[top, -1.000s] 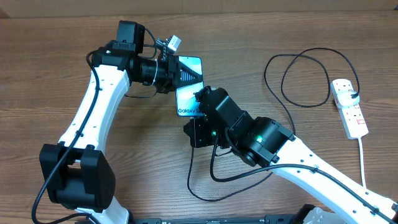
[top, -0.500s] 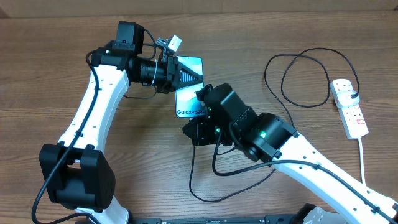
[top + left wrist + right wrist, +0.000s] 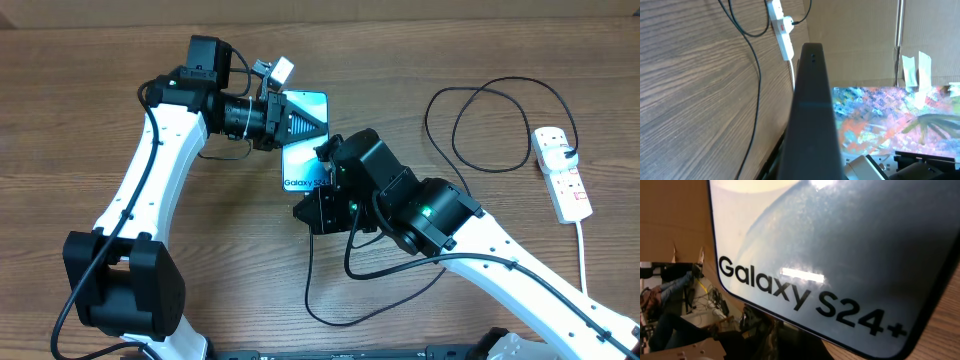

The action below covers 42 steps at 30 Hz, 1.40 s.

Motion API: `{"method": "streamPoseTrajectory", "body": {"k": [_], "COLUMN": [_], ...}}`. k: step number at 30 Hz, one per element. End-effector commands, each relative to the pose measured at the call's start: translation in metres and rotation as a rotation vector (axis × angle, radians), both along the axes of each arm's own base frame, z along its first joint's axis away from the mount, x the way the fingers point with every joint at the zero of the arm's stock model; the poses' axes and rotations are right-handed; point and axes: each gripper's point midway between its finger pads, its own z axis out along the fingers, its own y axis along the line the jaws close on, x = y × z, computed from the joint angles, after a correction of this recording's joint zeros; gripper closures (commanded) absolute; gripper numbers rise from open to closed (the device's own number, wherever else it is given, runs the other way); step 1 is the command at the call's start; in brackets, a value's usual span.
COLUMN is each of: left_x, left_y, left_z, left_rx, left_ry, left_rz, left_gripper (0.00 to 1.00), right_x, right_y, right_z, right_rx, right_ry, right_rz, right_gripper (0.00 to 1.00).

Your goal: Plug charger to phone and switch on socket

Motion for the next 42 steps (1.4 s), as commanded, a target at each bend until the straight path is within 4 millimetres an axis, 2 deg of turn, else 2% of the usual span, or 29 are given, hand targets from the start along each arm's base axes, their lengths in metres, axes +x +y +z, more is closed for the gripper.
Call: {"method": "streamPoseTrajectory", "body": {"k": [1, 6, 15, 20, 21, 22, 24, 25, 34, 42], "left_x": [-0.016, -0.023, -0.023, -0.022, -0.022, -0.022, -0.022, -0.022, -0.021, -0.018], "left_y": [-0.008, -0.005, -0.005, -0.005, -0.005, -0.005, -0.005, -0.005, -0.005, -0.005], "left_z": [0.008, 0.000, 0.001, 0.001, 0.001, 0.001, 0.001, 0.001, 0.001, 0.002], "left_rx": [-0.034, 0.008, 0.003, 0.003, 0.003, 0.003, 0.003, 0.003, 0.001, -0.003], "left_ry": [0.024, 0.081, 0.046, 0.044, 0.045, 0.045, 0.046, 0.048, 0.041, 0.016], "left_rz": [-0.046, -0.037, -0.050, -0.050, -0.050, -0.049, -0.049, -0.048, -0.047, -0.048], "left_gripper": [0.96, 0.96, 0.96, 0.96, 0.96, 0.96, 0.96, 0.96, 0.96, 0.96], "right_x": [0.041, 0.042, 0.042, 0.048, 0.049, 0.049, 0.050, 0.050, 0.048, 0.035], "right_y": [-0.021, -0.020, -0.020, -0.019, -0.018, -0.017, -0.016, -0.016, -0.022, -0.024], "right_z": [0.011, 0.011, 0.013, 0.027, 0.031, 0.035, 0.039, 0.039, 0.036, 0.057], "right_rx": [-0.042, -0.041, -0.037, -0.029, -0.023, -0.017, -0.010, -0.010, -0.047, 0.009], "right_ry": [-0.126, -0.128, -0.133, -0.178, -0.185, -0.190, -0.197, -0.200, -0.203, -0.216], "right_rz": [-0.140, -0.140, -0.140, -0.137, -0.138, -0.138, -0.139, -0.136, -0.130, -0.100], "right_gripper": [0.96, 0.96, 0.96, 0.96, 0.94, 0.59, 0.07, 0.00, 0.00, 0.00]}}
